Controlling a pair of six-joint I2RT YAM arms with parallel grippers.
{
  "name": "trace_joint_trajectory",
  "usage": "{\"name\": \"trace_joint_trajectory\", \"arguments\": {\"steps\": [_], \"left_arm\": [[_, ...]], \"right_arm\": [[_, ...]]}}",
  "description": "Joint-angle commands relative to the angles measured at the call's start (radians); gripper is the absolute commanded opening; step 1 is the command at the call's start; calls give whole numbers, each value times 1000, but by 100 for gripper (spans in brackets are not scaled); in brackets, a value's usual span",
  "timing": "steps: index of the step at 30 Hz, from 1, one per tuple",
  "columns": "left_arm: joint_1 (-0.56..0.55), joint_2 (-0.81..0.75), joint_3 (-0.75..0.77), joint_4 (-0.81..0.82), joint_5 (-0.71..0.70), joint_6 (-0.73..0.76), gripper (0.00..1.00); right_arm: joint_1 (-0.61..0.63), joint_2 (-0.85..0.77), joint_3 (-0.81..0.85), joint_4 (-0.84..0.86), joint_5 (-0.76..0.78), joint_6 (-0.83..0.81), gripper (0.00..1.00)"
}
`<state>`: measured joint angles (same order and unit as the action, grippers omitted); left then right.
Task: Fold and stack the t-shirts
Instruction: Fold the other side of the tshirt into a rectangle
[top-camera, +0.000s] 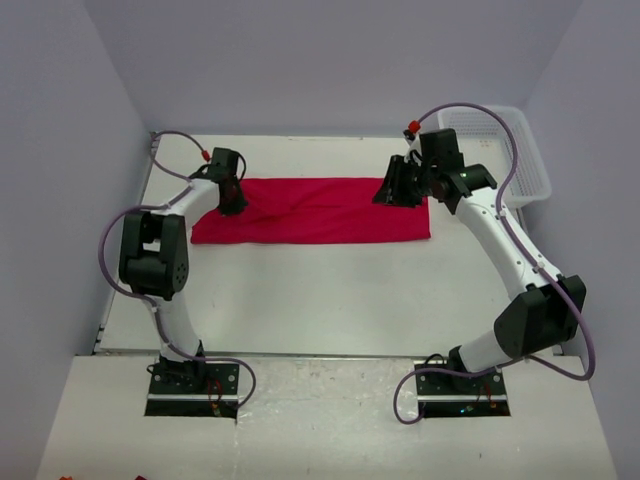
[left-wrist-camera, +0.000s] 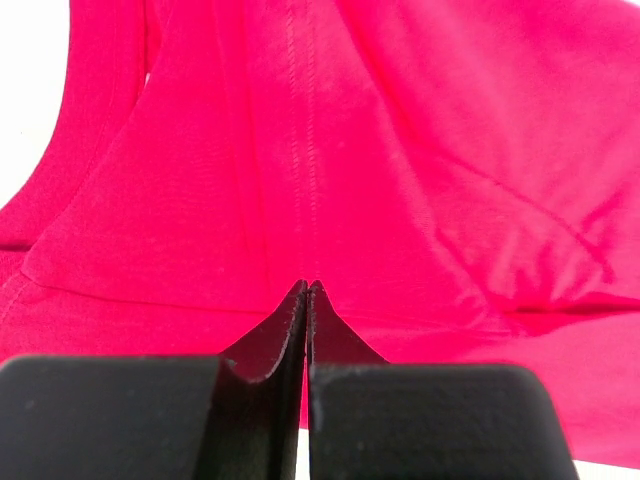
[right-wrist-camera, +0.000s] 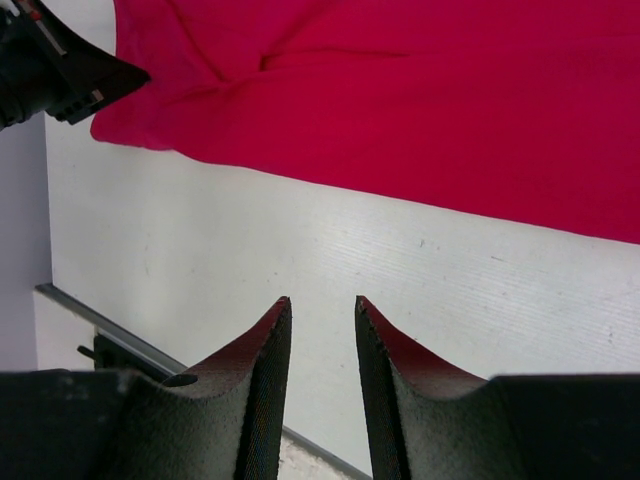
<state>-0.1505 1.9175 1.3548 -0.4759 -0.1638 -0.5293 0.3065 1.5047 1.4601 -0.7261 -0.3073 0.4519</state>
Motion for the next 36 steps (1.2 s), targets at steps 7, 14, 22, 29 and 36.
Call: {"name": "trace_joint_trajectory", "arguments": {"steps": [7, 14, 22, 29, 36], "left_arm": [[8, -34, 93, -19, 37, 37, 0], [14, -43, 61, -49, 6, 37, 34], [14, -14, 47, -72, 7, 26, 40], [14, 26, 15, -47, 50, 11, 39], [12, 46, -6, -43, 43, 8, 38]], "right_arm": [[-4, 3, 0, 27, -36, 8, 34], [-4, -3, 0, 31, -49, 5, 34], [-6, -12, -7, 36, -47, 2, 34], [-6, -11, -20, 47, -55, 7, 34], [-9, -11, -35, 62, -70, 14, 34]]}}
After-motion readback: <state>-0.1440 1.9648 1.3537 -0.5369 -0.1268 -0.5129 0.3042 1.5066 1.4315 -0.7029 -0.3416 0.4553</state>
